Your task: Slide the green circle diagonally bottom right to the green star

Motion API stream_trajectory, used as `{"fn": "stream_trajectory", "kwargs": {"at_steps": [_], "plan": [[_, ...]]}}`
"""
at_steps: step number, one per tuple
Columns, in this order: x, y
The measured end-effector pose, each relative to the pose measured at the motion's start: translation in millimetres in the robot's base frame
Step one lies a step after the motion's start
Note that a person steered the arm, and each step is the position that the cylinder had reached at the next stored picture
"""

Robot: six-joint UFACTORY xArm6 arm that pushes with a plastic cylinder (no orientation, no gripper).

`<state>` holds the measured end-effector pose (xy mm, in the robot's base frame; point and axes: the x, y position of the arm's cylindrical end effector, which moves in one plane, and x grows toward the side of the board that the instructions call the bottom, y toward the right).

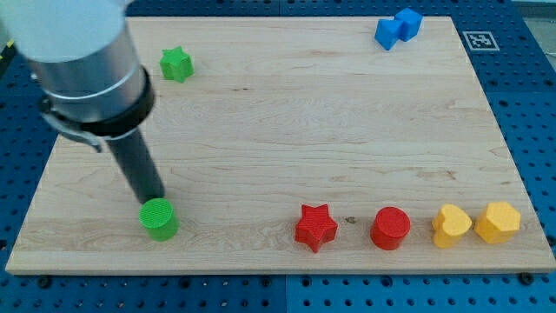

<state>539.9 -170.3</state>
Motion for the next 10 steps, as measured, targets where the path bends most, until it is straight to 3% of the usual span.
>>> {"fn": "stream_trajectory", "kwargs": {"at_steps": [2,4,9,10], "plan": [[38.3,-17.5],[32.6,-15.4],[42.1,93.2],[41.4,89.5]]}}
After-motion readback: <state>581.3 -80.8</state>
